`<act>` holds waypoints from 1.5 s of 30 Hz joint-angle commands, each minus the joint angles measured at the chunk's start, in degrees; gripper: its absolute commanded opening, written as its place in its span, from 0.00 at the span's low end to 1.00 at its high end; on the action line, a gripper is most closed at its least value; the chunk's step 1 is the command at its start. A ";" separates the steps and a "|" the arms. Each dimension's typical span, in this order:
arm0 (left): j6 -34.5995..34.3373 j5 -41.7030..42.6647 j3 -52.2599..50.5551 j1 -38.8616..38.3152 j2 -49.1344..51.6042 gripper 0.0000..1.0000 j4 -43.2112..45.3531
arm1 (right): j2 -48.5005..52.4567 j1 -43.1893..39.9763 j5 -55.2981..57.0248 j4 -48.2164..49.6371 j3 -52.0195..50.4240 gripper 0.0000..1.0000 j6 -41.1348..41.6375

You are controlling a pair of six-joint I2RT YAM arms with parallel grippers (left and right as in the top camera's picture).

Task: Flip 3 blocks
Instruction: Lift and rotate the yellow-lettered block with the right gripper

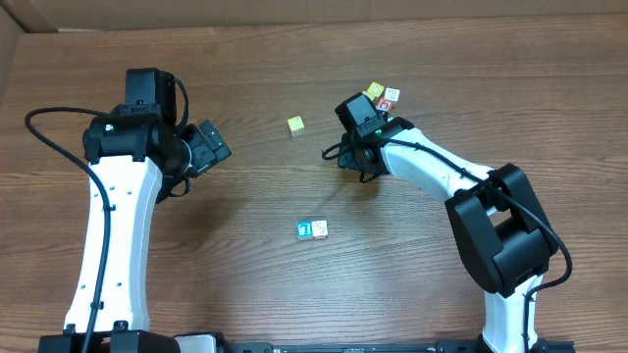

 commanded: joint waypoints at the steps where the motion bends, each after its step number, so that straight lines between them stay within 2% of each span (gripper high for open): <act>1: 0.20 -0.11 0.33 0.11 0.39 1.00 0.09 | -1.97 0.28 1.33 -0.09 0.92 0.45 -1.03; 3: 0.20 -0.11 0.33 0.11 0.39 1.00 0.09 | -1.97 0.28 2.67 -0.57 0.92 0.30 -1.05; 4: 0.20 -0.11 0.33 0.11 0.39 1.00 0.09 | -1.97 0.28 3.19 -0.76 0.92 0.29 -1.05; 12: 0.20 -0.11 0.33 0.11 0.39 1.00 0.09 | -1.99 0.28 3.28 -1.55 1.29 0.31 -2.75; 18: 0.20 -0.11 0.33 0.11 0.39 1.00 0.09 | -1.99 0.28 -0.52 -8.48 2.49 0.31 -3.30; 22: 0.20 -0.11 0.33 0.11 0.39 0.99 0.09 | -1.99 0.28 -10.19 -13.00 2.49 0.36 -8.39; 27: 0.20 -0.11 0.33 0.11 0.39 0.99 0.09 | -1.99 0.28 -14.78 -19.43 2.49 0.37 -8.52; 30: 0.20 -0.11 0.33 0.11 0.39 1.00 0.09 | -1.99 0.28 -14.73 -22.01 2.49 0.54 -8.55; 34: 0.22 -0.11 0.33 0.11 0.39 1.00 0.09 | -1.99 0.02 -14.71 -21.94 2.49 0.62 -8.55; 38: 0.20 -0.11 0.33 0.11 0.39 0.99 0.09 | -1.99 -0.15 -14.71 -22.05 2.51 0.51 -8.55; 45: 0.20 -0.11 0.33 0.11 0.39 1.00 0.09 | -2.32 -0.15 -11.02 -26.36 7.13 0.47 -8.52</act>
